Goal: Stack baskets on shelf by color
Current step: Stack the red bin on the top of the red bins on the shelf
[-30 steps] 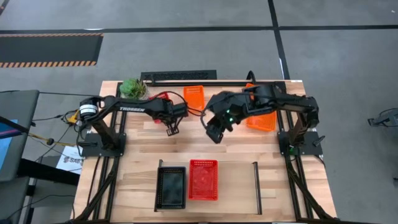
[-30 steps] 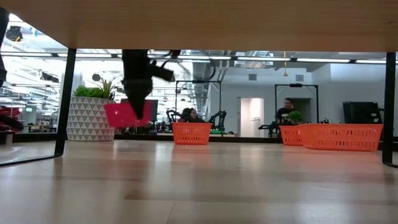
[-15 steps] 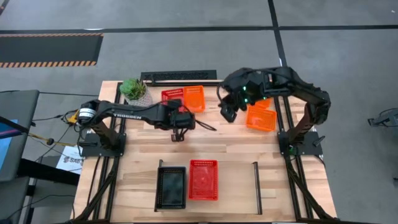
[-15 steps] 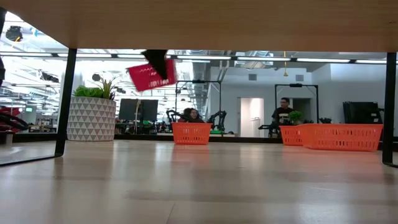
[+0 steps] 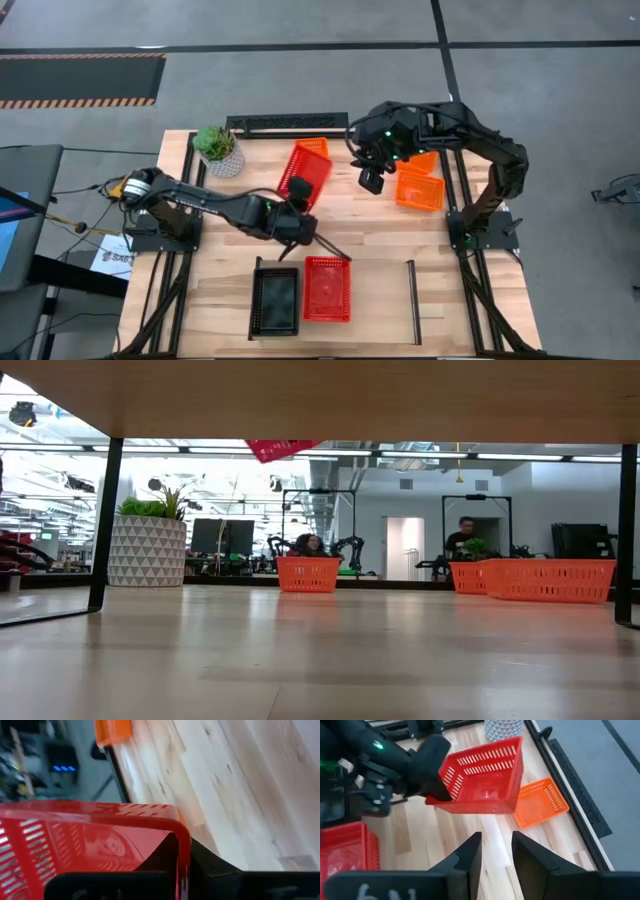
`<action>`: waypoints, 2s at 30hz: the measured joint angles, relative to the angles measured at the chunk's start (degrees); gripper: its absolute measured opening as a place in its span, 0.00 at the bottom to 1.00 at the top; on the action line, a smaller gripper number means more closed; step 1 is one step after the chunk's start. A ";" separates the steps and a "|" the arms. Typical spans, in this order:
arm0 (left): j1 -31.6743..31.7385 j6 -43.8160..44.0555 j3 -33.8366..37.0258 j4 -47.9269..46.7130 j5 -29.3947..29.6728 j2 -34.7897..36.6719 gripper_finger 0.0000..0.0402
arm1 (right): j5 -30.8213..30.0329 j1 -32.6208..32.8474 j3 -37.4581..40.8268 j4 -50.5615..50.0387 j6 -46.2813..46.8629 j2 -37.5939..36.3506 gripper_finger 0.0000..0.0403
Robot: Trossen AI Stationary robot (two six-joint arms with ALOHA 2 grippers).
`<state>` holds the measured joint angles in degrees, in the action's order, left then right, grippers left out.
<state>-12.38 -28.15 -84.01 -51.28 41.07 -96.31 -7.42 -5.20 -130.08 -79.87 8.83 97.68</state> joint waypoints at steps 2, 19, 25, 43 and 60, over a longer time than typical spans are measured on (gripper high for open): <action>-0.69 -2.48 0.00 1.18 1.46 0.00 0.00 | 0.01 0.01 0.01 0.22 -1.41 0.24 0.36; -1.93 -13.21 0.00 7.86 2.24 0.00 0.00 | -4.52 -2.19 0.00 6.37 -7.50 1.10 0.54; -1.80 -17.92 0.00 11.23 1.80 0.00 0.00 | -4.40 -2.45 -0.02 8.68 -6.64 2.45 0.54; -1.56 -23.87 -0.02 11.06 7.24 -0.04 0.00 | -4.40 -3.21 0.09 3.27 -1.84 6.63 0.51; -1.51 -38.83 0.00 14.94 13.47 -0.07 0.00 | -4.52 -4.22 0.09 -2.32 4.14 6.52 0.21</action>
<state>-13.89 -66.98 -84.01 -36.34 54.55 -96.39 -11.94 -9.41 -129.99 -82.19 12.97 104.20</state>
